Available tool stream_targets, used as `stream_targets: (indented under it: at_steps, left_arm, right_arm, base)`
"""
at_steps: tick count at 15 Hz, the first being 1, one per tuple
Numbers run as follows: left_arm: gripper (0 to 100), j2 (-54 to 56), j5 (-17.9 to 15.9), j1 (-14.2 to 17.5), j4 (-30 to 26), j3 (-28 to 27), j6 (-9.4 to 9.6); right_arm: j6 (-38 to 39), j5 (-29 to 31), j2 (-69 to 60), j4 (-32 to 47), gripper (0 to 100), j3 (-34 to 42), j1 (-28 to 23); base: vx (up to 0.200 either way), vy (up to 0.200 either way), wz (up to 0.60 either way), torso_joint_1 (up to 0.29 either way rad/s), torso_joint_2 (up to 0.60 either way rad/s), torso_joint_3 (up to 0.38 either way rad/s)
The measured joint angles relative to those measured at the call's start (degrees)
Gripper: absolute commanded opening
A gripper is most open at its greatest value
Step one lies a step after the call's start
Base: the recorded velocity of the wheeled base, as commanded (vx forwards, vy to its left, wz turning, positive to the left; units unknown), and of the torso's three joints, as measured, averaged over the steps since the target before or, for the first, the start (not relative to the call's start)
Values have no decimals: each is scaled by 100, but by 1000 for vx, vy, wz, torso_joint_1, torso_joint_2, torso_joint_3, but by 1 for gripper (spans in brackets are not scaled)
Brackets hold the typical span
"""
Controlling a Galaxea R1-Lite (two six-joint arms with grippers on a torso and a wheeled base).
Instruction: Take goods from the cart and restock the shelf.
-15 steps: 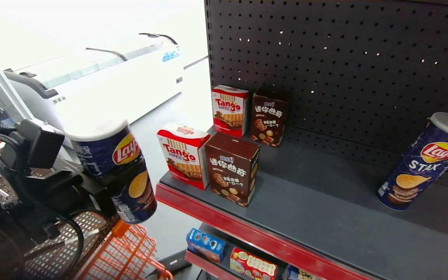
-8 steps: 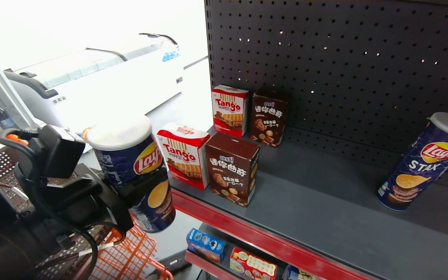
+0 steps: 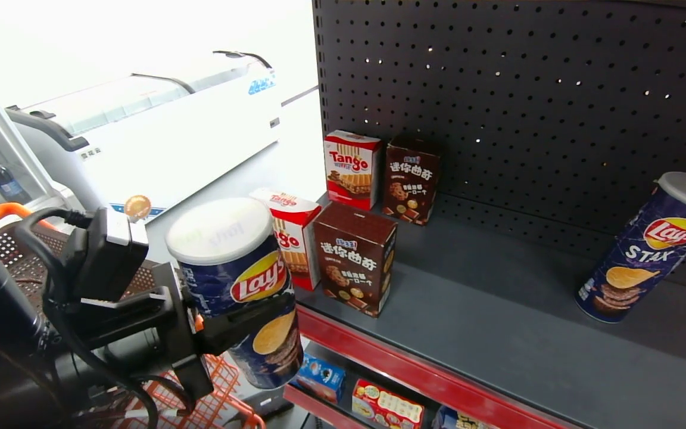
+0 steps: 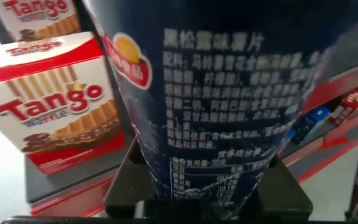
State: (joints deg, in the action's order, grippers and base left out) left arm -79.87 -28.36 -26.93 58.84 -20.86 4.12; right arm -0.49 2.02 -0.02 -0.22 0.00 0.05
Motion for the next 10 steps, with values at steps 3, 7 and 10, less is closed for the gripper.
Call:
stream_targets:
  at_steps: [3, 7, 10]
  left_arm:
    - [0, -20, -550, -223, 17, 0, 0]
    - [0, -284, -1154, -735, -2, -321, 1]
    - [0, -636, -1201, -931, -5, -719, 0]
  right_arm:
    - [-2, -2, 0, -2, 100, 0, 5]
    - [-2, 0, 0, -2, 100, 0, 2]
    - [-2, -2, 0, 0, 100, 0, 0]
  base:
    - [0, 0, 0, 0, 0, 0]
    - [0, 0, 0, 0, 0, 0]
    - [0, 0, 0, 0, 0, 0]
